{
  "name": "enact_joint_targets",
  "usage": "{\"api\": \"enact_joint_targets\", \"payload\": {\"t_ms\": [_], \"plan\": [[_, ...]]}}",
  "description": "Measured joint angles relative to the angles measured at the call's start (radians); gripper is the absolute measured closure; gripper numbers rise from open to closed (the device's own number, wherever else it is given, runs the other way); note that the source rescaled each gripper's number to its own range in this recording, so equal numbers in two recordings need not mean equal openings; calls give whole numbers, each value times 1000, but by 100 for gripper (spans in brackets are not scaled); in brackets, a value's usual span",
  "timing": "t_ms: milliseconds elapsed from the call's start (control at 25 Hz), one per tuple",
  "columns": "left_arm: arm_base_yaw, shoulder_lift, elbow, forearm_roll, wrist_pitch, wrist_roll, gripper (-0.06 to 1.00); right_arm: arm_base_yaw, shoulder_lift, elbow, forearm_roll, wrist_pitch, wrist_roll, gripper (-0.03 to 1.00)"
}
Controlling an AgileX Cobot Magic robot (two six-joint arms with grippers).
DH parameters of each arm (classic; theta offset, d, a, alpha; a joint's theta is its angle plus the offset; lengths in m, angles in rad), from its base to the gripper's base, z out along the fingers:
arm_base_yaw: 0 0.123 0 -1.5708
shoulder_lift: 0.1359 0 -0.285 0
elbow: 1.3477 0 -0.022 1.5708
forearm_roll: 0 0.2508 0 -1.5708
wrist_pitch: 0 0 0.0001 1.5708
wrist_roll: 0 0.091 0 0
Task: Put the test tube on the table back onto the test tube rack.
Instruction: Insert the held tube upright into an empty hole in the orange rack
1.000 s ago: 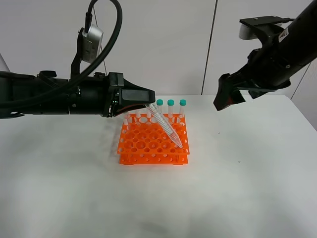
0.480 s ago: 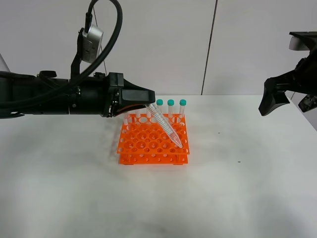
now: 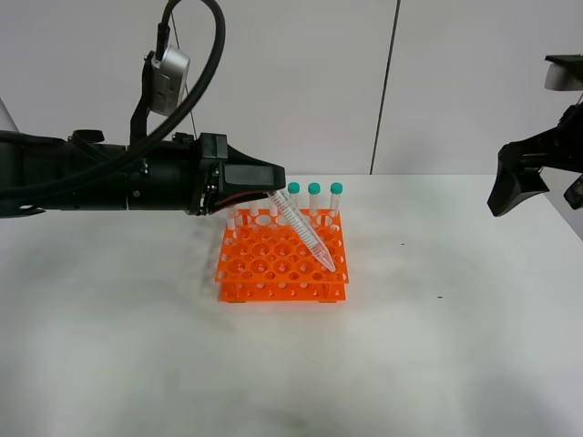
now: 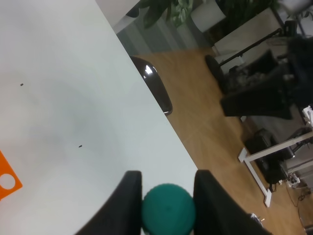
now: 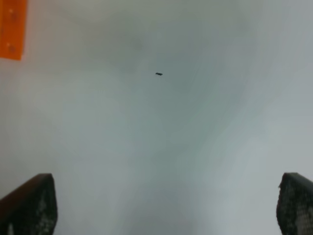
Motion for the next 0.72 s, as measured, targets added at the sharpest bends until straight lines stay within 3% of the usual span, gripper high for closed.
{"api": "enact_joint_targets", "payload": {"t_ms": [200,440,720], "plan": [[0,0,0,0,0,0,94,0,-174,76,1,-2,7,-1],[0,0,0,0,0,0,94,0,-486,389,1,-6,8,-1],[0,0,0,5,0,0,94,0,-936,746,0,-183,11,-1]]}}
